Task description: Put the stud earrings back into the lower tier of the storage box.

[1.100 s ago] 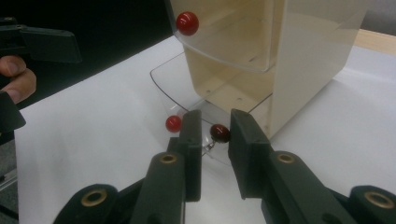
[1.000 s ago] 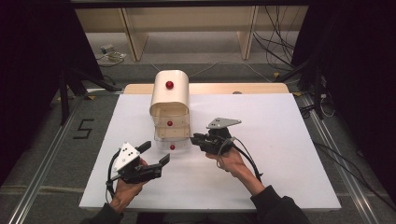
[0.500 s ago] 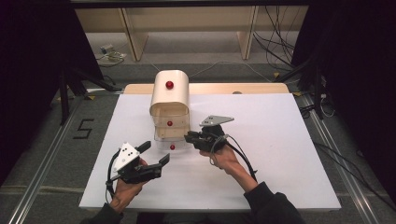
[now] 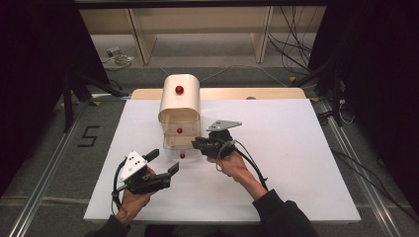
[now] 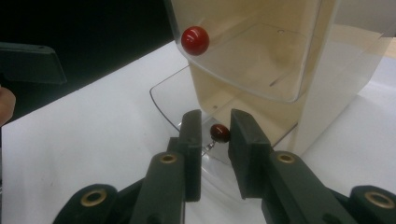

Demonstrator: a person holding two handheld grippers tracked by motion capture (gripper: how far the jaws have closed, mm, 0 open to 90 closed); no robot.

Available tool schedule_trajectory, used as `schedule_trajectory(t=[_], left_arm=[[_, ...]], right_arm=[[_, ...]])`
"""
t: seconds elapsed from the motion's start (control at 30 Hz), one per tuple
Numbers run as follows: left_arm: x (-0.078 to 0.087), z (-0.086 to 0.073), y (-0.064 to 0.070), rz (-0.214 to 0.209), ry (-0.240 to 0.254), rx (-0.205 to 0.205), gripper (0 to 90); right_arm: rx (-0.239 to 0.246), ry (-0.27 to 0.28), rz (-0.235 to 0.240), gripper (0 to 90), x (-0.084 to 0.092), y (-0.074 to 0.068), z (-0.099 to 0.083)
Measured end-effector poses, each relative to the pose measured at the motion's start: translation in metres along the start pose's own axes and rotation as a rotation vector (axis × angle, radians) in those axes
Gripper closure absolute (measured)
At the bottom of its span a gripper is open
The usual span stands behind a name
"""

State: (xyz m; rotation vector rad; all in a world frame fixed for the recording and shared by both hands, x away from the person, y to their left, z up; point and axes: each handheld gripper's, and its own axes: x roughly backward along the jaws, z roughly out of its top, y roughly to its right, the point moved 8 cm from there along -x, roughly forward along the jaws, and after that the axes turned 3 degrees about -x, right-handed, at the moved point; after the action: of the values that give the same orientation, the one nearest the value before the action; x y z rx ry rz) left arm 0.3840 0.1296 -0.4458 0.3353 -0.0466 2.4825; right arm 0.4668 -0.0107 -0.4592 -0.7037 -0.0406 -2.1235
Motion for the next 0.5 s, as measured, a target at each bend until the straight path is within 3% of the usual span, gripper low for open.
schedule_trajectory(t=[0.5], left_arm=[[0.001,0.001,0.000,-0.004,0.005,-0.001,16.0]], right_arm=[[0.004,-0.020,0.003,75.4,-0.016,-0.006,0.005]])
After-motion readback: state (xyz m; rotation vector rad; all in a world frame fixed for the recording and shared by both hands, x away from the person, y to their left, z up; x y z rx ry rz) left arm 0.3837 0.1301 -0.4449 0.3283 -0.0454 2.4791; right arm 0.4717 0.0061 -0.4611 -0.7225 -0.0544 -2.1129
